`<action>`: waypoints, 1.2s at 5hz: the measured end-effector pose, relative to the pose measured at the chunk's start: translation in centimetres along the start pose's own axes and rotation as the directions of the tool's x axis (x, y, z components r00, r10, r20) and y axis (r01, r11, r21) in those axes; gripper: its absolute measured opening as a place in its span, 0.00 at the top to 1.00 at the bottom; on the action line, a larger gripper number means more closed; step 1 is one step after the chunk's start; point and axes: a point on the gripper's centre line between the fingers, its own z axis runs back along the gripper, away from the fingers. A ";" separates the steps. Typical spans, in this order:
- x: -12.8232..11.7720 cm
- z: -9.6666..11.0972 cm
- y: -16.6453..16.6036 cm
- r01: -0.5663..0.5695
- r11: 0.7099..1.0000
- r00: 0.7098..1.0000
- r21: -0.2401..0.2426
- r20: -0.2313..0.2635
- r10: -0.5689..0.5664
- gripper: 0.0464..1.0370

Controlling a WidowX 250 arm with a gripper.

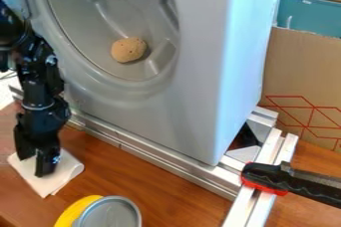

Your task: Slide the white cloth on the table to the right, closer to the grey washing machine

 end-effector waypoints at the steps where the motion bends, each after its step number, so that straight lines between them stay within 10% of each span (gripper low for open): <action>1: 1.9 0.5 -0.1 -0.060 0.998 0.995 -0.019 0.083 0.061 0.04; 3: 3.0 0.6 0.5 -0.171 0.984 0.973 -0.055 0.146 0.177 0.04; 6: -2.2 7.3 0.8 -0.197 0.979 0.962 0.041 0.199 0.185 0.04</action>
